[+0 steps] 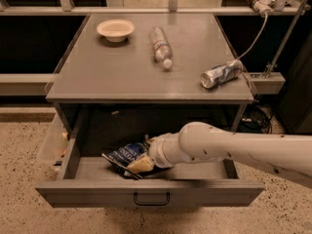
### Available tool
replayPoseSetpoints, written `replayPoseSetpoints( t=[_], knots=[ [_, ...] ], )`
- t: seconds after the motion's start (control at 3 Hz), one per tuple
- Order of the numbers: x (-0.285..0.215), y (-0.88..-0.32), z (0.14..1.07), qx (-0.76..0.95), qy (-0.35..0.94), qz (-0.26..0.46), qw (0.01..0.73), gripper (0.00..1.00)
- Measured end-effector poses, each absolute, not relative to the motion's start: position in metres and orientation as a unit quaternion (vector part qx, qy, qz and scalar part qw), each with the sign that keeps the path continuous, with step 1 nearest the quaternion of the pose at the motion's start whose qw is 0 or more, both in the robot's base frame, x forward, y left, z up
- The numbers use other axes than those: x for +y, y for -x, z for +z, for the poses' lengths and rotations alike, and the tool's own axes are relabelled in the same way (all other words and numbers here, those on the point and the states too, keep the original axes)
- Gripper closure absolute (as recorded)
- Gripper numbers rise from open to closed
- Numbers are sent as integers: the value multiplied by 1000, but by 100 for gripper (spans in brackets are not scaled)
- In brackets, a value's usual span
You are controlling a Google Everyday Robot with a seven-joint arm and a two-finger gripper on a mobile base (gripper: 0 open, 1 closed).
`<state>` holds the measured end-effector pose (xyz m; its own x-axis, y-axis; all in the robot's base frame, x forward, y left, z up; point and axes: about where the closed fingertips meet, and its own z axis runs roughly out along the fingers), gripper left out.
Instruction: Pick blue chip bag from top drawer and place on counter
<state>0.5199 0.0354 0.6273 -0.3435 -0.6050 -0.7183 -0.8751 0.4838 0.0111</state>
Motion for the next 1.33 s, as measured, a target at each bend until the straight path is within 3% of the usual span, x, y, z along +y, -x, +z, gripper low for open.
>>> replayPoseSetpoints(
  t=[0.33, 0.67, 1.33],
  knots=[
    [35, -520, 627, 794, 466, 203, 333, 87],
    [35, -520, 631, 794, 466, 203, 333, 100],
    [10, -513, 718, 767, 487, 202, 366, 100]
  ],
)
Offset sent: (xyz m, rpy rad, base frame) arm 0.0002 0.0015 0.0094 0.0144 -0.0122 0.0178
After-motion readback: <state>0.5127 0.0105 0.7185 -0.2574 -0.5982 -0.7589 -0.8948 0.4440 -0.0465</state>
